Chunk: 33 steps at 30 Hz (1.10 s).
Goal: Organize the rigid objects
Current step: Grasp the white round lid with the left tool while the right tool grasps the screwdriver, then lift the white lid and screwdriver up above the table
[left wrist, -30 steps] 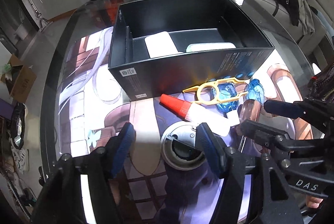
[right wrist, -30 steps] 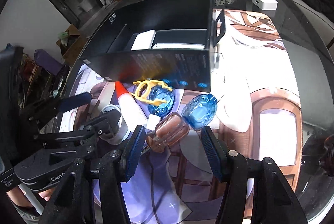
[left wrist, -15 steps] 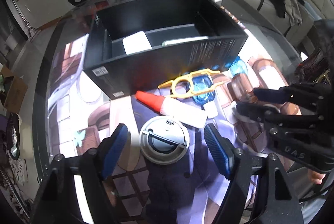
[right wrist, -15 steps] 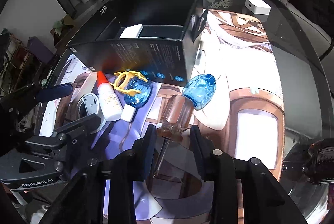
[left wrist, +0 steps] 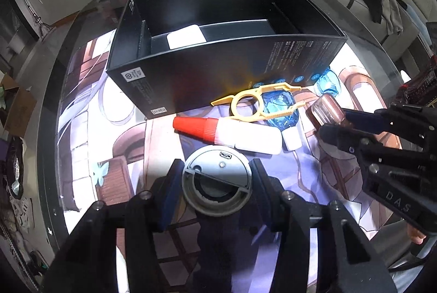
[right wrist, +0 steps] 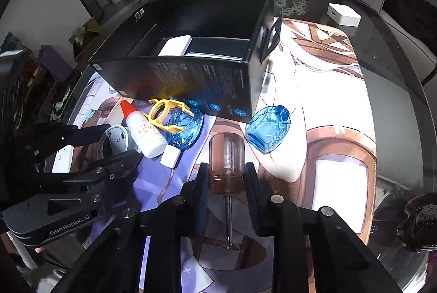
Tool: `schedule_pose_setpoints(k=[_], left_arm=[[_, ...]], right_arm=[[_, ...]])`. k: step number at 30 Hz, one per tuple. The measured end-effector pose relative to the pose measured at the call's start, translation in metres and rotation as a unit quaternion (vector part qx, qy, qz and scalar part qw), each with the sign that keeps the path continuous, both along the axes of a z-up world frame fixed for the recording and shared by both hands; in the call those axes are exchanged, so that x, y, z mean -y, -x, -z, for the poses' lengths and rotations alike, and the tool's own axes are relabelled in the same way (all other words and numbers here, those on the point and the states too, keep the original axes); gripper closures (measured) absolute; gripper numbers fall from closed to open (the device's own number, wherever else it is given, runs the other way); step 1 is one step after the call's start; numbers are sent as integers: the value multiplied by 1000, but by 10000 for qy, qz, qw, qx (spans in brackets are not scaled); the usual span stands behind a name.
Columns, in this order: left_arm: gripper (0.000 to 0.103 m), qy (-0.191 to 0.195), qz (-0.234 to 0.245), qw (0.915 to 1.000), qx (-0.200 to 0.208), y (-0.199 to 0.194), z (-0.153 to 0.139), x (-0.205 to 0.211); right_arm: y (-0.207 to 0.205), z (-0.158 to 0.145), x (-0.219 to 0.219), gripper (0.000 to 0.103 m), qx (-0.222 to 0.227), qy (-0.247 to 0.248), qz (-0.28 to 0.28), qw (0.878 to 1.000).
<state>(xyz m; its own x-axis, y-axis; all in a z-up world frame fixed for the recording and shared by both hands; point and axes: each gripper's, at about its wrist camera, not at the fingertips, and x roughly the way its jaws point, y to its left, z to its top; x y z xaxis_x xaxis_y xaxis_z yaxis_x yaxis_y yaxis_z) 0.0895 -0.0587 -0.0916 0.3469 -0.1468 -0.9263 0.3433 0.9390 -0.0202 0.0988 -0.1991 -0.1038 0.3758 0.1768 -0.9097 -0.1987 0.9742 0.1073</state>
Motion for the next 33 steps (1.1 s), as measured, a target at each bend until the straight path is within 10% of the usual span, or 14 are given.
schedule_pose_setpoints(k=[10,21,26,33], left_arm=[[55,171,-204,9989,378,1,-21,-20],[55,497,-420,9853,1580,13,-71,-38],[55,704,-469,9704,2262,22,-94,-42],[55,872,-550,9230,3708,60,-130,-48]], right_arm=[[13,-15,-9,78,404,-85,-148,9990],[42,-65,-20,79,1896,-250,-340,9810],[59,-87,-26,79,2733,-266,-459,9605],[80,-105,-20,79,3479,-461,-239,9361]])
